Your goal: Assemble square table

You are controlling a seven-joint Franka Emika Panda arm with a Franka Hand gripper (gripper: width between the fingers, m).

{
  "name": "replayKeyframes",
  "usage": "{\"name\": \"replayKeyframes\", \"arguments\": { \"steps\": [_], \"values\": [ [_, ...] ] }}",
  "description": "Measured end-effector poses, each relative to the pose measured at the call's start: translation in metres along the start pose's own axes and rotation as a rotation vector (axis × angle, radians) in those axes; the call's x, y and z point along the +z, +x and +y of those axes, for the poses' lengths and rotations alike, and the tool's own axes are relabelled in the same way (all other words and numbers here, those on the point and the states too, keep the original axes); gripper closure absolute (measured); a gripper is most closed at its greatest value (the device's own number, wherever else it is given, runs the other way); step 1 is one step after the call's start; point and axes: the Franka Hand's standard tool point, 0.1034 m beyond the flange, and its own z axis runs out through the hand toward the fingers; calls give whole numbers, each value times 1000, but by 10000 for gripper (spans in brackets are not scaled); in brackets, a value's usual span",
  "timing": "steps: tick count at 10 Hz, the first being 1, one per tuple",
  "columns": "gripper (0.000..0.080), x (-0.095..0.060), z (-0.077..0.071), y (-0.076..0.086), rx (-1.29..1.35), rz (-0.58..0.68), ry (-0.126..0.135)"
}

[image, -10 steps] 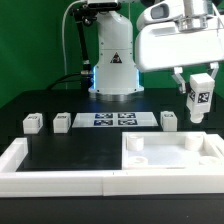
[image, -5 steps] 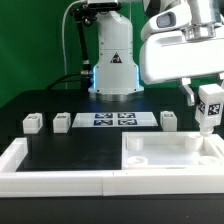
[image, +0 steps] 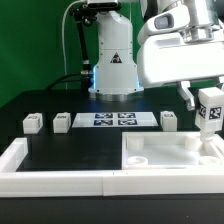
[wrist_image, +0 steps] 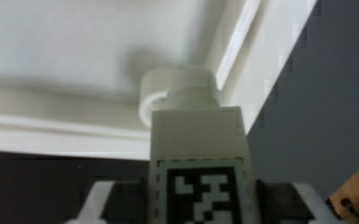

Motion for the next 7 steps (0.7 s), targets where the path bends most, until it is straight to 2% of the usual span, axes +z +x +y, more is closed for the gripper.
{"name": "replayKeyframes", "arguments": {
  "steps": [2, 5, 7],
  "values": [
    [509, 1, 2, 14, -11, 50, -5],
    [509, 2, 2, 13, -10, 48, -5],
    [509, 10, 4, 8, -31, 47, -8]
  ]
}}
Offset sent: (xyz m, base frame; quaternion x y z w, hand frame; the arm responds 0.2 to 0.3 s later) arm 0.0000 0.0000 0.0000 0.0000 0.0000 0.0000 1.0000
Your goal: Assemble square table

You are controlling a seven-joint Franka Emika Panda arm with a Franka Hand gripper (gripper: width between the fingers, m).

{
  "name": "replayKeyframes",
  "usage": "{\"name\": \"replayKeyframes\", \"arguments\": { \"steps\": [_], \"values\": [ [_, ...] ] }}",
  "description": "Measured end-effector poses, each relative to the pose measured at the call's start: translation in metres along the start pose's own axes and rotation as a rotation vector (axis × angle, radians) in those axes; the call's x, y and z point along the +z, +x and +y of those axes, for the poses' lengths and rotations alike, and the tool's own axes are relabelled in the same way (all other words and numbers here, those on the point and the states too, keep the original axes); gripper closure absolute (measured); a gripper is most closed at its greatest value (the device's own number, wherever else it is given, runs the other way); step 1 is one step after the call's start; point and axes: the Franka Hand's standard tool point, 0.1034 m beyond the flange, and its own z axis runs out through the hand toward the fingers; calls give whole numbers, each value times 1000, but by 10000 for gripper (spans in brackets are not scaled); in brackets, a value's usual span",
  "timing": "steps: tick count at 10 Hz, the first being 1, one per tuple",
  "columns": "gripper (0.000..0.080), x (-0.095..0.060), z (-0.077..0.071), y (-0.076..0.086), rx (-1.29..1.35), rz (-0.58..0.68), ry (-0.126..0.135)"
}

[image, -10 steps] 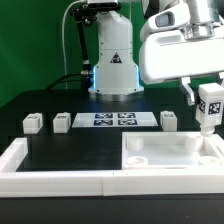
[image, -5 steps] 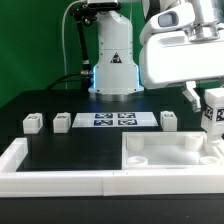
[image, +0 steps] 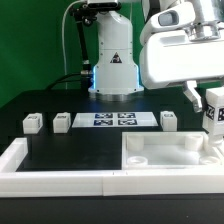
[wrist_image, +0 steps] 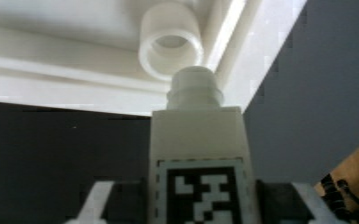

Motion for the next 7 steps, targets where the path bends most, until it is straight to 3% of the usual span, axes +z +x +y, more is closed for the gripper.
{"name": "replayKeyframes", "arguments": {
  "steps": [3, 7],
  "values": [
    [509, 7, 9, 6, -21, 1, -5],
    [509, 18, 6, -7, -20, -13, -2]
  ]
}}
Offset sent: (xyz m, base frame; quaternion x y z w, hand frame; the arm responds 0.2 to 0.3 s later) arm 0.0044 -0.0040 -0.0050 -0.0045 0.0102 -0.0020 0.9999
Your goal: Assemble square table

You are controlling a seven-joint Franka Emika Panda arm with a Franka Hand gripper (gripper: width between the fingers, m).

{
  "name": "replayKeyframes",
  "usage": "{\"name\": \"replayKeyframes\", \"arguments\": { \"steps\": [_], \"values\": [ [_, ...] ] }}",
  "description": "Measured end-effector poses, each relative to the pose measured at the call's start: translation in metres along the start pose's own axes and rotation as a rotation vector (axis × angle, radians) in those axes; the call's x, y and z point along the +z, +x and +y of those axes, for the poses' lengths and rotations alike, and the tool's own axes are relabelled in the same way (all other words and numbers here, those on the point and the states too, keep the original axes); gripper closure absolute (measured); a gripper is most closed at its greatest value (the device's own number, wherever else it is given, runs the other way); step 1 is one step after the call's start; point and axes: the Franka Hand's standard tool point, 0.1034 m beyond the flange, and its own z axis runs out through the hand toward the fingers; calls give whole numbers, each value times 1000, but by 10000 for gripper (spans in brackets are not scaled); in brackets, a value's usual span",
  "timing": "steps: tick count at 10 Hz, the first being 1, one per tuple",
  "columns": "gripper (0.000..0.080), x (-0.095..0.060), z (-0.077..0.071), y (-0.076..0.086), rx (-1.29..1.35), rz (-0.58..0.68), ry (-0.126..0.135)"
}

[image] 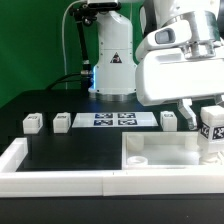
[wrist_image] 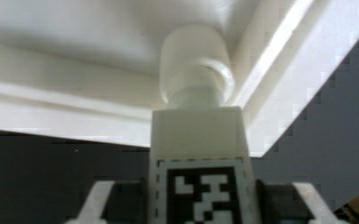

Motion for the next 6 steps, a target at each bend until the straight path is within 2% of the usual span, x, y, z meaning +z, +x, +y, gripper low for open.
{"name": "replayKeyframes", "arguments": {
  "steps": [6],
  "values": [
    [509, 11, -7, -11, -4, 39, -3]
  ]
}}
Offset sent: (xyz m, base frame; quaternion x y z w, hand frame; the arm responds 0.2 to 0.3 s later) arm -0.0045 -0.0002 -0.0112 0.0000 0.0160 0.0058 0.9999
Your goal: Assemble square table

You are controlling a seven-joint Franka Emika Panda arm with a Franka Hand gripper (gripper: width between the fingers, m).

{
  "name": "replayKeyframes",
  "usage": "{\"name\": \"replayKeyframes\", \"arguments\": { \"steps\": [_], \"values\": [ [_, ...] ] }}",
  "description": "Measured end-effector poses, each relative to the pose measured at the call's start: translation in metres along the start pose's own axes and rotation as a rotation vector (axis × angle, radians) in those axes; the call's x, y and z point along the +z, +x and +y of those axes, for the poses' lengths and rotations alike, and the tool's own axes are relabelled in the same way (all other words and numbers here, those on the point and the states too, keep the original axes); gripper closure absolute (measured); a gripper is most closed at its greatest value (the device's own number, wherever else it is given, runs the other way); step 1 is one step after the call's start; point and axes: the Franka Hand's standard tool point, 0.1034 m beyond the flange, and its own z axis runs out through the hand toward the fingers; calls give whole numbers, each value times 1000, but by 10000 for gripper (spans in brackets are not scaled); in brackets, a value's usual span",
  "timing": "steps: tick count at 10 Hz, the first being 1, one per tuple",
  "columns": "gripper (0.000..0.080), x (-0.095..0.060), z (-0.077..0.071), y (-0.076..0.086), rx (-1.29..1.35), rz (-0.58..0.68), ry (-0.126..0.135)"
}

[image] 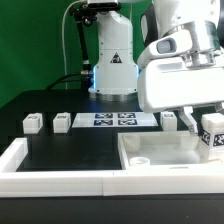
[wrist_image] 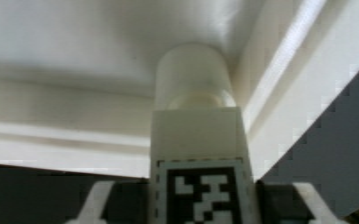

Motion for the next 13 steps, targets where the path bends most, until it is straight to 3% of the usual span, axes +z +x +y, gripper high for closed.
{"name": "replayKeyframes", "arguments": {
  "steps": [3, 5, 6, 7, 11, 13],
  "values": [
    [509, 0, -1, 0, -1, 27, -5],
    [465, 1, -1, 0, -2, 26, -5],
    [283, 1, -1, 0, -2, 26, -5],
    [188, 1, -1, 0, -2, 26, -5],
    [151, 1, -1, 0, -2, 26, -5],
    [150, -7, 0, 7, -3, 21, -3]
  ]
}}
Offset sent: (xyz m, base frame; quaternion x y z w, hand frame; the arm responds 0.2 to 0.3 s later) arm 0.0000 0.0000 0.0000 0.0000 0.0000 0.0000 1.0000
